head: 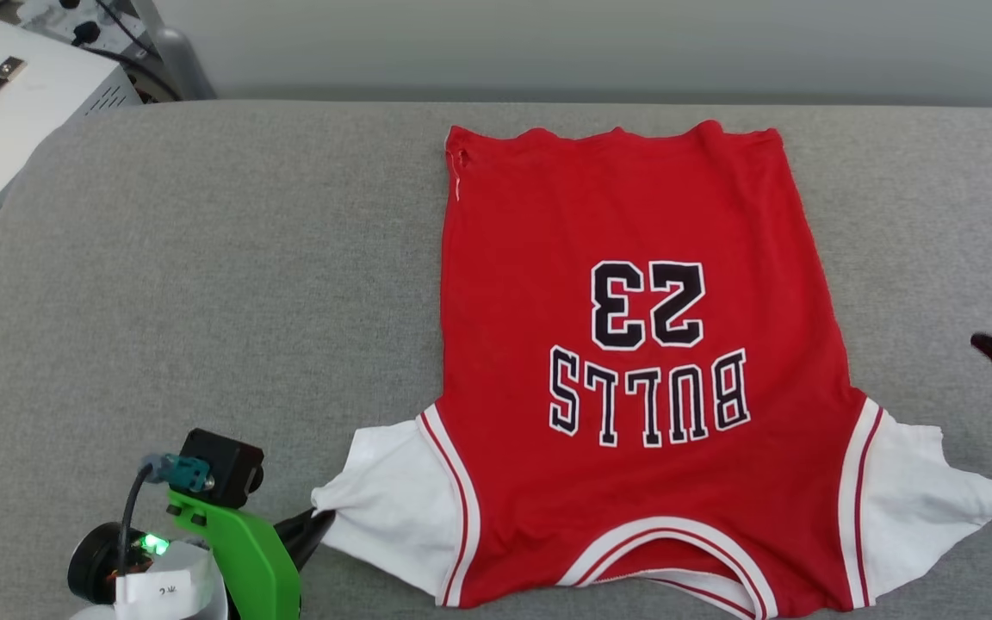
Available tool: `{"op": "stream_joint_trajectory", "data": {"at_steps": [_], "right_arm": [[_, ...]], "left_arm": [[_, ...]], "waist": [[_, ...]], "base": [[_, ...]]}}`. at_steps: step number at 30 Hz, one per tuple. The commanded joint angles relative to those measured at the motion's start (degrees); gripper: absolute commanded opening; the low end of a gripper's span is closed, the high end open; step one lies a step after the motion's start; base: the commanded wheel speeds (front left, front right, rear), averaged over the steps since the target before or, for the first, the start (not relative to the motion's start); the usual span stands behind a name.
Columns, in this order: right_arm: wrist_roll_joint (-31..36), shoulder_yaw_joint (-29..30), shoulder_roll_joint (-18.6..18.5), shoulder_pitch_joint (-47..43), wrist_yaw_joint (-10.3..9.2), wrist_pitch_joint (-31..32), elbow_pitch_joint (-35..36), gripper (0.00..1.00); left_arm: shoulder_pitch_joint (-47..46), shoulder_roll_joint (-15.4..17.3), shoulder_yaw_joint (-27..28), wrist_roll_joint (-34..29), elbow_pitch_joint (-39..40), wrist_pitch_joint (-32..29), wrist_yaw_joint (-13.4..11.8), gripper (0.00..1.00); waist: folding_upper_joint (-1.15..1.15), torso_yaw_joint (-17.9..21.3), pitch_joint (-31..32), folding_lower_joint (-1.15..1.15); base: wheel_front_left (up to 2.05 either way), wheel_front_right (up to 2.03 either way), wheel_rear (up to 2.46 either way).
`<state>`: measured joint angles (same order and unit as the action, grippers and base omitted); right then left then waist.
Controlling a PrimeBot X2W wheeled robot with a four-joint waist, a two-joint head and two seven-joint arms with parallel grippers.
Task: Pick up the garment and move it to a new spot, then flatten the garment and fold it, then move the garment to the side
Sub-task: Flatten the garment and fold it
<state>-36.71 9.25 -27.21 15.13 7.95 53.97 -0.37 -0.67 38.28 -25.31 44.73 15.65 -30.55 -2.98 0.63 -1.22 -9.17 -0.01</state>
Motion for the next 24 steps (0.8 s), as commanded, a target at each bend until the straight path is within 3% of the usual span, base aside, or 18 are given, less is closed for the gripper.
{"op": "stream_joint_trajectory", "data": {"at_steps": [1,6,12,24], "right_arm": [[0.7,0.0,0.3,2.4,-0.46,1.1,1.1,1.00],[3.5,-1.4,0.8,12.0,-0.46,5.9,2.1,1.00],[8.4,-1.0,1.5,24.6,-0.46,12.4,-2.9,1.00],[18.1,-1.9,-1.6,42.5,-0.46,13.9,-15.1,1.00]], "left_arm": [[0.1,0.8,-0.1,-0.6,1.5,-0.7,-0.5,0.00],[-0.5,2.0,-0.8,-2.1,8.1,-2.7,-1.4,0.00],[-2.5,2.6,-1.3,-4.4,13.0,-3.3,-1.3,0.00],[-6.2,0.7,-3.3,-6.4,16.4,-2.4,0.1,0.00]], "waist": [[-0.63,-2.5,-4.2,0.01],[-0.63,-5.0,-10.1,0.01],[-0.63,-9.0,-17.2,0.01],[-0.63,-15.8,-26.5,0.01]], "base": [[0.00,0.00,0.00],[0.00,0.00,0.00],[0.00,0.00,0.00],[0.00,0.00,0.00]]}}
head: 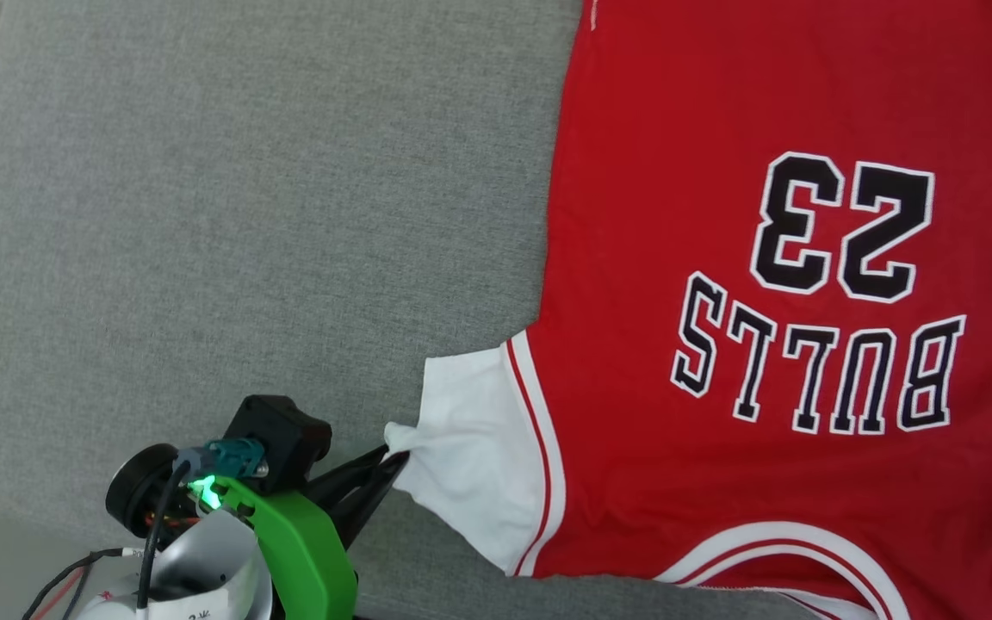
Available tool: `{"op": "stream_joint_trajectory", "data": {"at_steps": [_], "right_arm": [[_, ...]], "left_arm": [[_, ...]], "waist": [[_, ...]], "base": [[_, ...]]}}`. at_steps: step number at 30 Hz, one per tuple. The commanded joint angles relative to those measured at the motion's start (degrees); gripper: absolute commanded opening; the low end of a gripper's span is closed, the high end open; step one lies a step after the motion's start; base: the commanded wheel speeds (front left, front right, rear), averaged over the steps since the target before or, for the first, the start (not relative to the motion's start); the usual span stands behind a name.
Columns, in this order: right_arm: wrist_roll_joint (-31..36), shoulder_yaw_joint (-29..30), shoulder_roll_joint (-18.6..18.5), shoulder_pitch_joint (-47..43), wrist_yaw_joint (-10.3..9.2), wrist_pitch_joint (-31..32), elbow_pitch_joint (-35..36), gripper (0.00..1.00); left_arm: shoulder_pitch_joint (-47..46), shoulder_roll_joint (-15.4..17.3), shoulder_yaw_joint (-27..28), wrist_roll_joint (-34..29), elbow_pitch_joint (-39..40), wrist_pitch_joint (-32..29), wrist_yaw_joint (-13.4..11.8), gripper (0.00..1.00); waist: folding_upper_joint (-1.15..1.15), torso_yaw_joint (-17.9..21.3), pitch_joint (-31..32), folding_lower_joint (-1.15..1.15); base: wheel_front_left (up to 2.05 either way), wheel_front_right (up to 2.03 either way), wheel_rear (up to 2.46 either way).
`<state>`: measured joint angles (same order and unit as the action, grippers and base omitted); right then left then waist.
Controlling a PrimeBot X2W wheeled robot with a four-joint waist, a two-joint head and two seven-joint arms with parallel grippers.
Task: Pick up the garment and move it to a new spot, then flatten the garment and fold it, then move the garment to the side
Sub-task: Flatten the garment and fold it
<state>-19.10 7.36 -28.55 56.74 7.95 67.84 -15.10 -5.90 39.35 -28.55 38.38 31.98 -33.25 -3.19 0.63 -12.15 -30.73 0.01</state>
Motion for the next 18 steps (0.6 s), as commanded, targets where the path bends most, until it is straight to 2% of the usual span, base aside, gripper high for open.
{"op": "stream_joint_trajectory", "data": {"at_steps": [1,8,15,16,17,18], "right_arm": [[1.2,0.0,-0.5,1.9,-0.46,0.3,-1.4,1.00],[4.7,-0.5,-1.9,5.7,-0.46,0.0,-6.1,1.00],[4.8,-2.9,-2.3,3.9,-0.46,0.0,-9.1,1.00],[4.6,-3.3,-2.4,3.5,-0.46,0.1,-9.2,0.40],[4.3,-3.7,-2.6,3.0,-0.46,0.2,-9.3,0.00],[4.1,-3.9,-2.7,2.6,-0.46,0.2,-9.4,0.00]], "left_arm": [[-1.2,-0.6,-0.2,-0.1,0.0,0.4,0.5,0.00],[-2.9,-2.4,-1.1,-0.1,-1.2,1.7,1.5,0.00],[-4.0,-3.5,-1.7,-0.5,-3.4,2.9,2.1,0.00],[-4.1,-3.5,-1.8,-0.5,-3.6,3.0,2.1,0.00],[-4.2,-3.6,-1.8,-0.6,-3.8,3.0,2.0,0.00],[-4.2,-3.7,-1.8,-0.5,-4.0,3.0,2.0,0.00]], "waist": [[-0.63,-5.4,-5.5,-0.01],[-0.63,-7.4,-7.8,-0.01],[-0.63,-8.2,-8.5,-0.01],[-0.63,-8.3,-8.5,-0.01],[-0.63,-8.3,-8.3,-0.01],[-0.63,-8.3,-8.2,-0.01]], "base": [[0.00,0.00,0.00],[0.00,0.00,0.00],[0.00,0.00,0.00],[0.00,0.00,0.00],[0.00,0.00,0.00],[0.00,0.00,0.00]]}}
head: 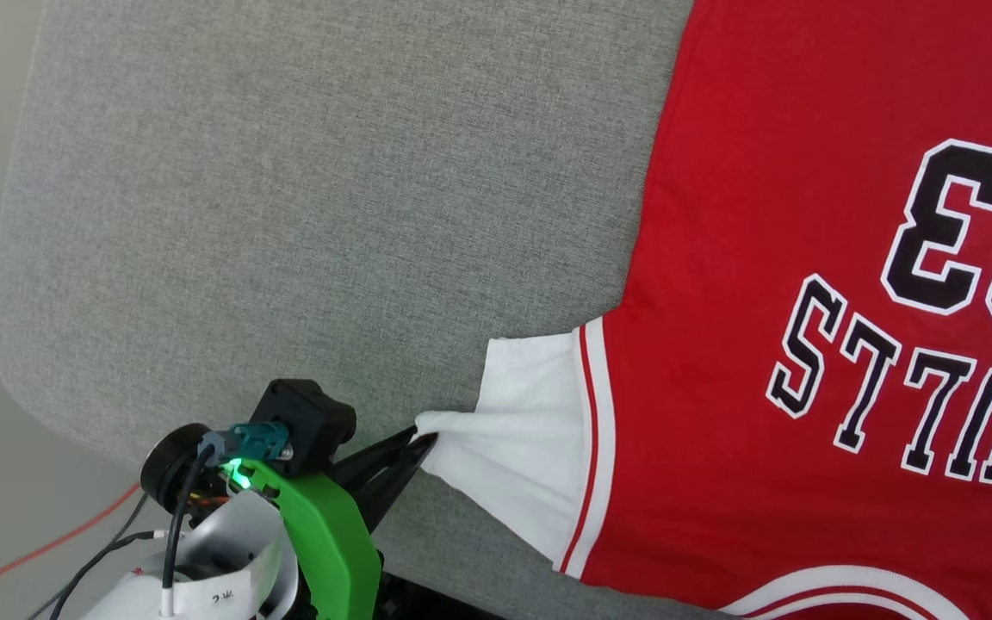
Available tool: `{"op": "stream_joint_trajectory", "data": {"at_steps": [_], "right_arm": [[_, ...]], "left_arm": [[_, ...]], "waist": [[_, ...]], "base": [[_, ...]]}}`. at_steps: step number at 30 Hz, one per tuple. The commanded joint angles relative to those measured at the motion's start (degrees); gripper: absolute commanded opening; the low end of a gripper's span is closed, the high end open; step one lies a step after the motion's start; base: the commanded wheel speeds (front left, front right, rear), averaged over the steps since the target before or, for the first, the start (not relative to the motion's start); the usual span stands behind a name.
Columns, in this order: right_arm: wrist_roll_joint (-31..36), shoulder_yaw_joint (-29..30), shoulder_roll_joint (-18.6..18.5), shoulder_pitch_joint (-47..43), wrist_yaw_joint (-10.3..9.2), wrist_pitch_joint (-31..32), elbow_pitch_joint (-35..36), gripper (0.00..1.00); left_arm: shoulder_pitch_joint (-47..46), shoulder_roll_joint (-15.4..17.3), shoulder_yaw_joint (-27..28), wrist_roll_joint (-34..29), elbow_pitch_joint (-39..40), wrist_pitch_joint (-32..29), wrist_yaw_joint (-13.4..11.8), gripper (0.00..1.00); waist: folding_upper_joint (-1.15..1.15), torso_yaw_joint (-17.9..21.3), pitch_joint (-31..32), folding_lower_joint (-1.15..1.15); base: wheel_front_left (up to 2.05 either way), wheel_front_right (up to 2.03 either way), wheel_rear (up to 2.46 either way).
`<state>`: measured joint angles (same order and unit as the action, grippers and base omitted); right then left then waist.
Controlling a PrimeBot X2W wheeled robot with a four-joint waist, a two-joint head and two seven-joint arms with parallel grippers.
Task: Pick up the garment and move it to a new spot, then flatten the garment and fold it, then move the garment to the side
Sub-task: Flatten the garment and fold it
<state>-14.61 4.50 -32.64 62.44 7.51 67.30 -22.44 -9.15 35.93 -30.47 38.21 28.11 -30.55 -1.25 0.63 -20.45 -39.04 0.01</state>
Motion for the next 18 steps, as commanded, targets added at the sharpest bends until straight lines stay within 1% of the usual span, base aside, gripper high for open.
{"op": "stream_joint_trajectory", "data": {"at_steps": [1,8,18], "right_arm": [[-0.7,-1.2,1.2,-3.6,-0.02,0.7,-2.0,0.00],[-1.0,-1.1,0.5,-6.7,-0.02,-0.9,-2.3,0.00],[-2.5,0.3,0.9,-15.6,-0.02,-2.7,-3.2,0.00]], "left_arm": [[-1.0,-0.3,0.1,-0.4,-0.3,0.4,0.0,0.00],[-0.8,-0.4,0.6,-0.3,-1.5,1.0,-0.7,0.00],[0.5,0.3,1.7,0.2,-2.9,1.0,-2.3,0.00]], "waist": [[-0.63,0.1,0.4,-0.01],[-0.63,1.1,3.3,-0.01],[-0.63,6.0,11.9,-0.01]], "base": [[0.00,0.00,0.00],[0.00,0.00,0.00],[0.00,0.00,0.00]]}}
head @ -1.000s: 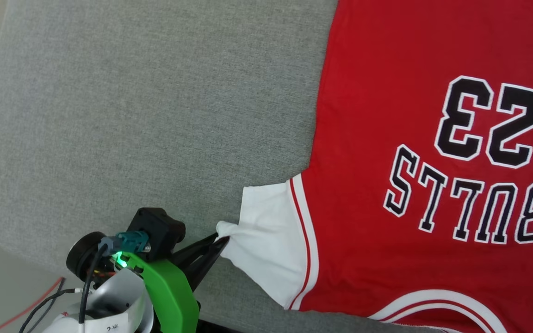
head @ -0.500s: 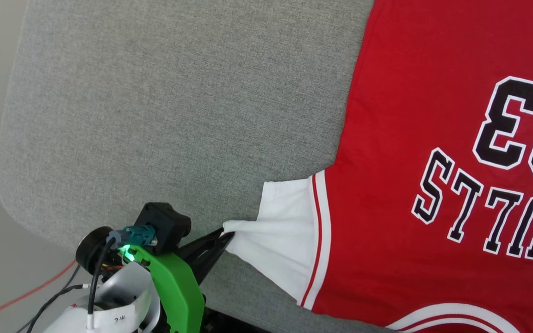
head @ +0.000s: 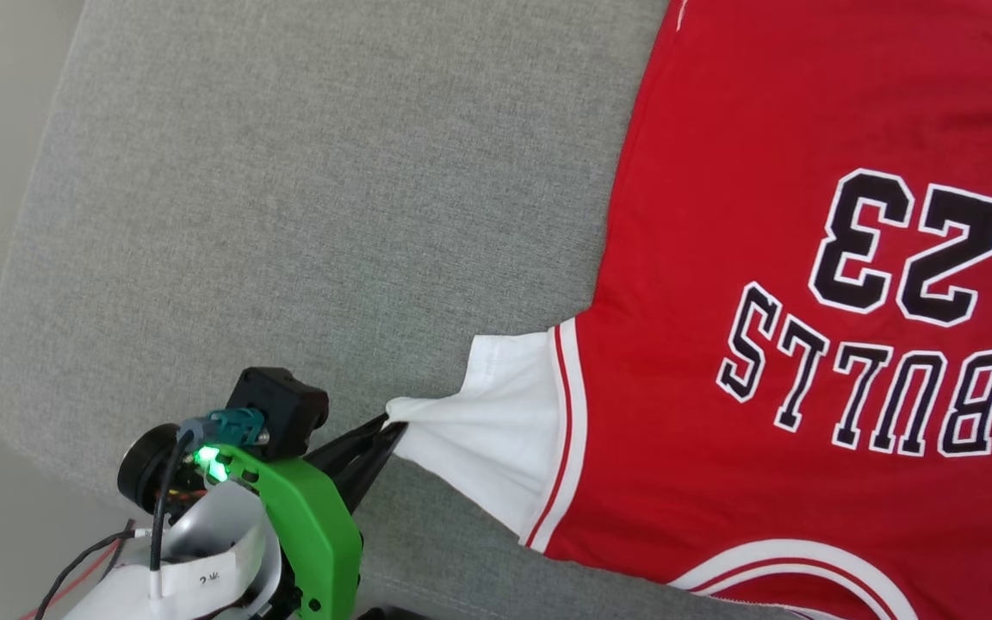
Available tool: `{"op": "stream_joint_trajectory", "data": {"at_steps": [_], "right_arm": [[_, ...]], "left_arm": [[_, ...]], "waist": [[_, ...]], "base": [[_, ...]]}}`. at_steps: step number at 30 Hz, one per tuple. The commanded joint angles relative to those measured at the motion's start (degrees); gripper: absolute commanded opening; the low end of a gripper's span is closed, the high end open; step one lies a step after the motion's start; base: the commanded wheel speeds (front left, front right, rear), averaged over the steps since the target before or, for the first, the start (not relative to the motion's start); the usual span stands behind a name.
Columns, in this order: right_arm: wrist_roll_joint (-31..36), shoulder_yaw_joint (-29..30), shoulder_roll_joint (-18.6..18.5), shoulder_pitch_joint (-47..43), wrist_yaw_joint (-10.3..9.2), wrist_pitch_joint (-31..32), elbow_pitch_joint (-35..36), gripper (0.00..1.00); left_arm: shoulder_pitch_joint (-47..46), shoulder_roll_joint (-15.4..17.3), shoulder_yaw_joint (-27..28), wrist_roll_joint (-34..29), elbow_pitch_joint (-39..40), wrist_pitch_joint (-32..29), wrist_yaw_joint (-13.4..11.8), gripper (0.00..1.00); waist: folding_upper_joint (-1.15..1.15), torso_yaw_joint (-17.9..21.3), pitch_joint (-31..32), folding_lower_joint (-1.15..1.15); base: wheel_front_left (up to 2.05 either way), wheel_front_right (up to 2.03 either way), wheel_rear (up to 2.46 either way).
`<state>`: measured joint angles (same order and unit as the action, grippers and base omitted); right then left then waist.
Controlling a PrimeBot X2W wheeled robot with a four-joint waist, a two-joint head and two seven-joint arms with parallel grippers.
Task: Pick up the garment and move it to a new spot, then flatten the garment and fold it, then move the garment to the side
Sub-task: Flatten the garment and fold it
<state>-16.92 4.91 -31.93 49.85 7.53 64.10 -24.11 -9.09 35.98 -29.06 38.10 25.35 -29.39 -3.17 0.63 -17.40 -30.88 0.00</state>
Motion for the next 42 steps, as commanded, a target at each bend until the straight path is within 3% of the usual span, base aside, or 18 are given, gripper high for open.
{"op": "stream_joint_trajectory", "data": {"at_steps": [1,10,16,25,36,37,38,39,42], "right_arm": [[-0.5,0.1,0.3,-4.5,-0.04,0.4,-1.5,0.00],[-4.8,1.4,1.5,-18.4,-0.04,0.2,3.1,0.00],[-7.9,3.1,1.8,-29.5,-0.04,0.4,10.1,0.00],[-10.7,9.2,6.5,-46.9,-0.04,3.3,23.8,0.00],[-9.8,12.1,12.7,-58.0,-0.04,3.7,28.9,0.00],[-9.8,12.1,12.9,-58.3,-0.04,3.6,28.9,0.04],[-9.9,12.2,13.1,-58.4,-0.04,3.2,29.0,0.67],[-9.9,12.2,13.1,-58.3,-0.04,2.9,29.1,1.00],[-10.5,11.8,12.6,-57.3,-0.04,2.6,30.0,1.00]], "left_arm": [[0.8,0.3,0.4,0.4,-0.4,-0.2,-0.6,0.00],[3.8,0.2,0.8,1.1,-3.1,0.2,-2.8,0.00],[6.3,-0.5,0.8,0.7,-5.6,1.8,-4.6,0.00],[9.1,-3.6,1.0,2.4,-8.8,5.4,-6.0,0.00],[8.8,-7.6,0.7,1.9,-13.4,9.8,-7.2,0.00],[8.8,-7.8,0.7,1.9,-13.6,10.0,-7.2,0.00],[8.7,-7.9,0.6,1.9,-13.8,10.1,-7.1,0.00],[8.6,-8.0,0.5,1.9,-14.0,10.2,-7.1,0.00],[8.2,-8.0,0.3,1.5,-14.0,10.4,-7.0,0.00]], "waist": [[-0.63,3.6,5.0,0.00],[-0.63,8.7,14.0,0.00],[-0.63,11.6,19.1,0.00],[-0.63,15.2,25.0,0.00],[-0.63,16.5,26.9,0.00],[-0.63,16.5,26.9,0.00],[-0.63,16.5,27.0,0.00],[-0.63,16.4,27.0,0.00],[-0.63,16.2,26.9,0.00]], "base": [[0.00,0.00,0.00],[0.00,0.00,0.00],[0.00,0.00,0.00],[0.00,0.00,0.00],[0.00,0.00,0.00],[0.00,0.00,0.00],[0.00,0.00,0.00],[0.00,0.00,0.00],[0.00,0.00,0.00]]}}
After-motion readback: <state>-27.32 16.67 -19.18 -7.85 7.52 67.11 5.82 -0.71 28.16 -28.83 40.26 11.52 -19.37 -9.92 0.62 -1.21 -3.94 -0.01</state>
